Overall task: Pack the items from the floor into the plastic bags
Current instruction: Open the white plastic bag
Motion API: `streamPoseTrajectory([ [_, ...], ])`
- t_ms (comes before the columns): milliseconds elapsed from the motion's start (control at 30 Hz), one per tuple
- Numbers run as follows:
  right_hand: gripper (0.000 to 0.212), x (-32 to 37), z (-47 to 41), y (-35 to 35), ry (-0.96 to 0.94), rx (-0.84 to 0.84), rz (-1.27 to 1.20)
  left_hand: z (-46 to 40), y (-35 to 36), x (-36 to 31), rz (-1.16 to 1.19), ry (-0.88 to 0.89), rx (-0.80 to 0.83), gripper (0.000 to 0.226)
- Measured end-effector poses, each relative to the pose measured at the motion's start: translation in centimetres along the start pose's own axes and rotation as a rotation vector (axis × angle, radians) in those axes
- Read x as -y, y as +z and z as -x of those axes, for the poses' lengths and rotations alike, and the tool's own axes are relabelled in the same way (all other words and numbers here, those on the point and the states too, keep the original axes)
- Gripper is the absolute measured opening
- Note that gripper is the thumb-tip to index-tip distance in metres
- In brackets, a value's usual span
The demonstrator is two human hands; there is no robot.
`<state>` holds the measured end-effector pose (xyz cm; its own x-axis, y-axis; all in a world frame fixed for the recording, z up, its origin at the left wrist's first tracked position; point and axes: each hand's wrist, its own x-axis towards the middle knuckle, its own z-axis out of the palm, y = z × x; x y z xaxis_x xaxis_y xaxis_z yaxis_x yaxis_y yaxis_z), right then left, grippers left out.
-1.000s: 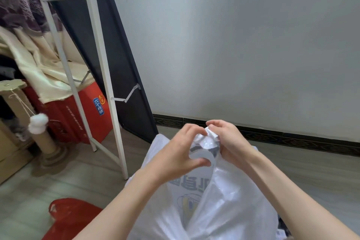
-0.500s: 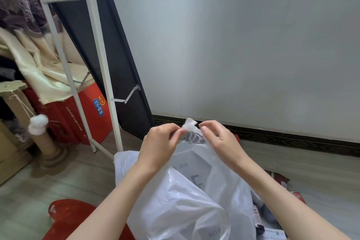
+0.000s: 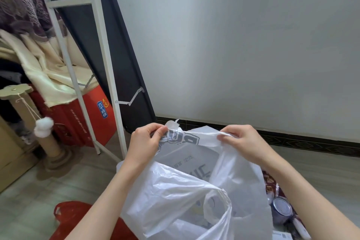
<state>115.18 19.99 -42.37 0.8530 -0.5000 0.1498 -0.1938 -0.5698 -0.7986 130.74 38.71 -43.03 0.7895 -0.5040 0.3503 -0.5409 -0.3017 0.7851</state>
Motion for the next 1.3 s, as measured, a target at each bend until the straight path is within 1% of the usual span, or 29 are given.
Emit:
streamPoseTrajectory([
  [67, 0.017, 0.0, 0.4, -0.5, 0.031, 0.076, -0.216, -0.1, -0.2, 0.5, -0.053, 0.0, 0.021, 0.012],
  [133, 0.02, -0.1, 0.2, -0.2, 0.046, 0.074, -0.344, -0.2, 0.0, 0.7, -0.168, 0.033, -0.008, 0.013],
  [200, 0.023, -0.1, -0.3, 0.1, 0.043, 0.02, -0.414, -0.1, 0.3, 0.2, -0.287, 0.182, -0.094, 0.02],
  [233, 0.023, 0.1, -0.4, 0.3, 0.033, 0.005, -0.455, 0.0, 0.5, -0.3, -0.287, 0.287, -0.103, 0.028],
  [300, 0.025, 0.5, -0.6, 0.8, 0.027, -0.007, -0.521, 0.4, 1.4, -1.7, -0.217, 0.519, 0.01, 0.048],
  [333, 0.029, 0.6, -0.6, 1.0, 0.029, 0.0, -0.553, 0.7, 2.1, -2.2, -0.213, 0.623, 0.085, 0.053],
  [367, 0.033, 0.8, -0.5, 1.0, 0.031, 0.019, -0.591, 1.0, 2.9, -2.6, -0.236, 0.707, 0.147, 0.053],
  [400, 0.033, 0.9, -0.4, 1.0, 0.027, 0.039, -0.633, 1.2, 3.6, -2.5, -0.252, 0.755, 0.195, 0.05],
  [433, 0.03, 1.1, -0.3, 0.8, 0.014, 0.059, -0.665, 1.4, 4.0, -2.4, -0.251, 0.754, 0.233, 0.048],
  [500, 0.026, 1.4, -0.1, 0.5, 0.001, 0.084, -0.644, 1.4, 4.0, -2.4, -0.193, 0.672, 0.293, 0.037],
  [533, 0.026, 1.4, -0.1, 0.3, 0.0, 0.084, -0.583, 1.4, 3.8, -2.3, -0.161, 0.666, 0.303, 0.03],
  [600, 0.022, 1.2, 0.0, 0.1, 0.013, 0.075, -0.388, 1.0, 3.2, -2.0, -0.139, 0.692, 0.292, 0.023],
  [633, 0.02, 0.9, 0.0, 0.0, 0.027, 0.068, -0.278, 0.8, 2.8, -1.9, -0.14, 0.688, 0.276, 0.021],
  [733, 0.028, -0.4, -0.2, -0.9, 0.03, 0.013, 0.021, 0.6, 1.9, -1.3, -0.178, 0.626, 0.177, 0.021],
  [767, 0.028, -0.6, -0.2, -1.2, 0.045, -0.014, 0.091, 0.6, 1.7, -1.2, -0.2, 0.589, 0.154, 0.021],
  [867, 0.017, -0.7, -0.6, -1.3, 0.111, -0.064, 0.269, 0.9, 1.7, -1.3, -0.242, 0.472, 0.087, 0.022],
  [900, 0.011, -0.6, -0.6, -1.0, 0.121, -0.08, 0.287, 0.9, 1.7, -1.5, -0.255, 0.43, 0.049, 0.02],
  [967, 0.006, -0.3, -0.7, -0.4, 0.13, -0.118, 0.218, 0.9, 1.7, -1.6, -0.287, 0.355, -0.023, 0.017],
  [1067, 0.022, -0.2, -0.8, 0.1, 0.157, -0.143, 0.086, 0.9, 2.0, -2.0, -0.311, 0.287, -0.052, 0.016],
  [1133, 0.027, -0.2, -1.0, 0.2, 0.183, -0.136, -0.006, 0.9, 2.2, -2.2, -0.326, 0.261, -0.042, 0.02],
  [1167, 0.028, 0.0, -1.0, 0.2, 0.2, -0.129, -0.105, 0.8, 2.2, -2.2, -0.322, 0.243, -0.036, 0.021],
  [1267, 0.025, 1.2, -0.7, 0.6, 0.245, -0.056, -0.567, 0.1, 1.6, -1.8, -0.252, 0.166, -0.04, 0.025],
  [1300, 0.024, 1.6, -0.7, 0.9, 0.239, -0.034, -0.685, -0.1, 1.2, -1.8, -0.205, 0.13, -0.048, 0.025],
])
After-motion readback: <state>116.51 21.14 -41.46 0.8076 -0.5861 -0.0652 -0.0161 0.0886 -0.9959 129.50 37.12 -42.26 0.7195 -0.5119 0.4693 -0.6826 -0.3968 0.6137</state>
